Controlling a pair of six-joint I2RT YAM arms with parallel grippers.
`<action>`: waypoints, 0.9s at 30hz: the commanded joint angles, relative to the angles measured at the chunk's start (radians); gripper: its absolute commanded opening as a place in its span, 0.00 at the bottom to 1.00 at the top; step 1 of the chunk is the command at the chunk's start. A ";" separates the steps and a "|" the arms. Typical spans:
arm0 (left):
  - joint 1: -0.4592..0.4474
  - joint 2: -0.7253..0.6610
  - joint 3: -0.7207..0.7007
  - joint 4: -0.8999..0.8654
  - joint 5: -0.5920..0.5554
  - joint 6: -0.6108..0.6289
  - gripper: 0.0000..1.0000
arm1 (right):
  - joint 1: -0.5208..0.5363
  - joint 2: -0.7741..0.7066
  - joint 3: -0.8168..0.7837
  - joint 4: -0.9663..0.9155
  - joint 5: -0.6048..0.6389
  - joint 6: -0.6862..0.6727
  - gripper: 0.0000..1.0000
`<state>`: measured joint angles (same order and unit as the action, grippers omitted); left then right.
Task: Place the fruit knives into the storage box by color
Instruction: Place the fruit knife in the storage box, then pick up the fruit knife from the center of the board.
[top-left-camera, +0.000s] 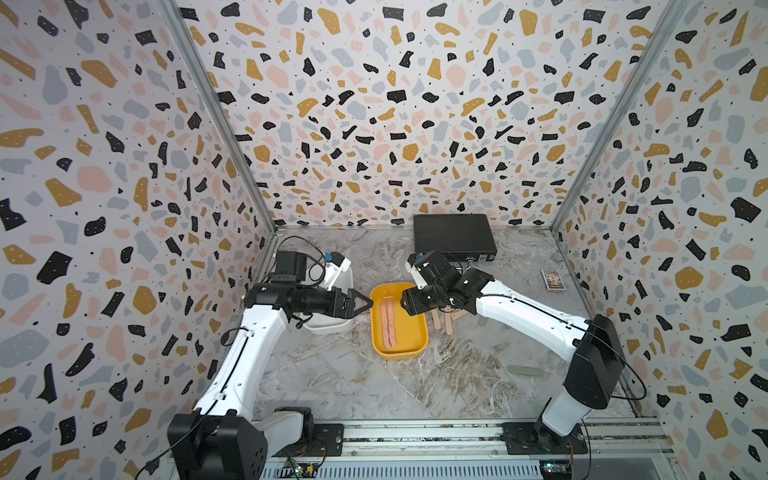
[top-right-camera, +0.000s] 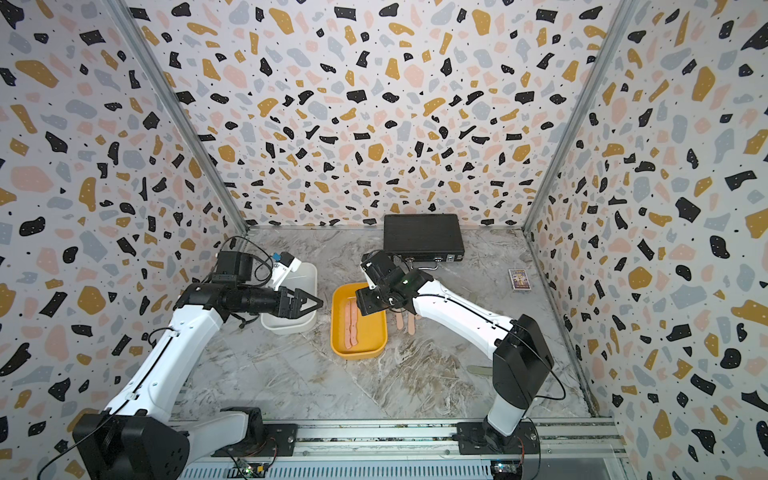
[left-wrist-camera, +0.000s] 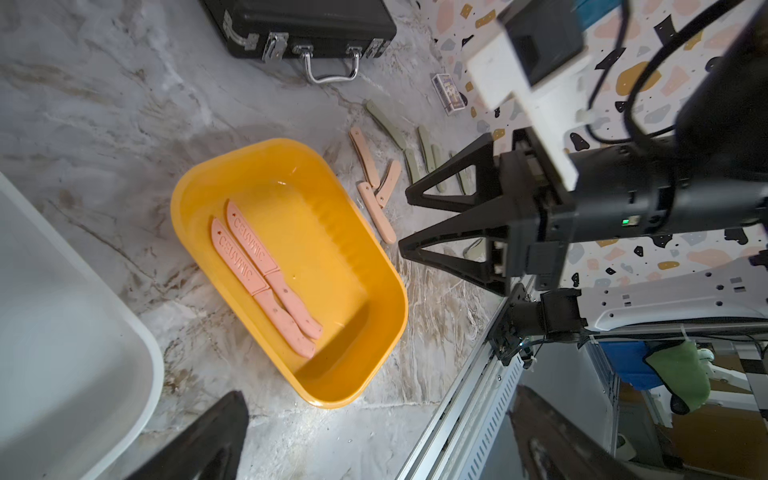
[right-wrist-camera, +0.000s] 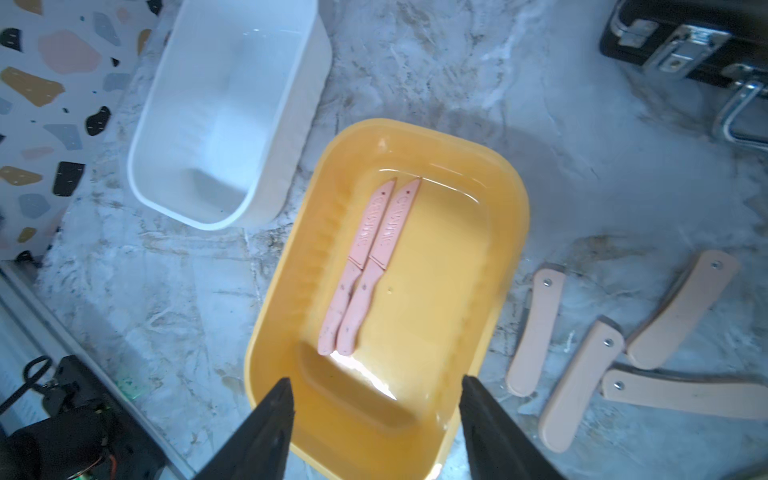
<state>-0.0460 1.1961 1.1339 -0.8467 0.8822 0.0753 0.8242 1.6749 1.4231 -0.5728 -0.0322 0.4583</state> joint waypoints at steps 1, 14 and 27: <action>0.003 0.019 0.062 -0.037 0.033 0.027 0.99 | -0.045 -0.043 -0.039 -0.056 0.040 -0.015 0.66; -0.128 0.068 0.007 0.109 -0.071 -0.069 0.99 | -0.168 0.017 -0.047 -0.160 0.025 -0.021 0.64; -0.145 0.052 -0.056 0.156 -0.167 -0.063 0.99 | -0.184 0.203 0.013 -0.170 0.016 -0.022 0.57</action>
<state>-0.1871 1.2591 1.0840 -0.7246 0.7349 0.0036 0.6430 1.8755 1.3827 -0.7139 -0.0101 0.4408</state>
